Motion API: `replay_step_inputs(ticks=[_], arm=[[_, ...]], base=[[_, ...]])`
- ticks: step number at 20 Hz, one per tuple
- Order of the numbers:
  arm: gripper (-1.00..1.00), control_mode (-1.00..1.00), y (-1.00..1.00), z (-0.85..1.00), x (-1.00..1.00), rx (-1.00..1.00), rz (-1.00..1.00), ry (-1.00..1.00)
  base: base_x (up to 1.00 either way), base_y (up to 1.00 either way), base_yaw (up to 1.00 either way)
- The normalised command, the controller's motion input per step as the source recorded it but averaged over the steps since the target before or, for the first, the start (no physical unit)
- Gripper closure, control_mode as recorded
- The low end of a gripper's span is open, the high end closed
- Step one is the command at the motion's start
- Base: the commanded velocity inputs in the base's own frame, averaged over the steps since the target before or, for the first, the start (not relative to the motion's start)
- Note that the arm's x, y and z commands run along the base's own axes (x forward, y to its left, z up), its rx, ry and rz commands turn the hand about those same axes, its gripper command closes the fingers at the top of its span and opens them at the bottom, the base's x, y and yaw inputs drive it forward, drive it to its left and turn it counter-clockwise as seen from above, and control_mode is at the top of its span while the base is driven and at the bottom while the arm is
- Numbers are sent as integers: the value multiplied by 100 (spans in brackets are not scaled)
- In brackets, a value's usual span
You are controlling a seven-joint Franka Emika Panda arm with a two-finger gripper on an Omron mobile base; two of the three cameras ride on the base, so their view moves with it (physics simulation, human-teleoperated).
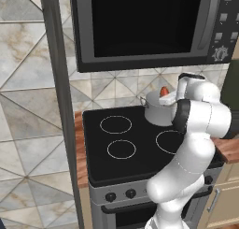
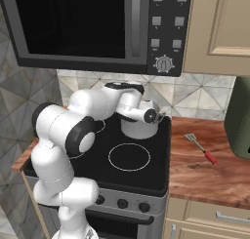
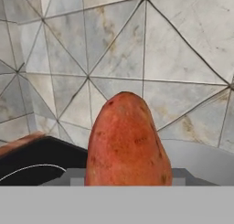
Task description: Put the sweet potato and garlic in the pot. Retrieve the spatula and lightly stir the vegetables in the pot.
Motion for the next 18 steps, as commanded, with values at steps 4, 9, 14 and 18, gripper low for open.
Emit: replay_step_inputs(ticks=[4,9,14,18], arm=[[100,-100,-2,-17,13,-9,0,0],[100,-100,-2,-12,17,-5,0,0],[100,-100,-4,-13,22,-3,0,0],[100,-100,-7,-16,31,-2,0,3]], base=[[0,0,0],[0,0,0],[0,0,0],[0,0,0]])
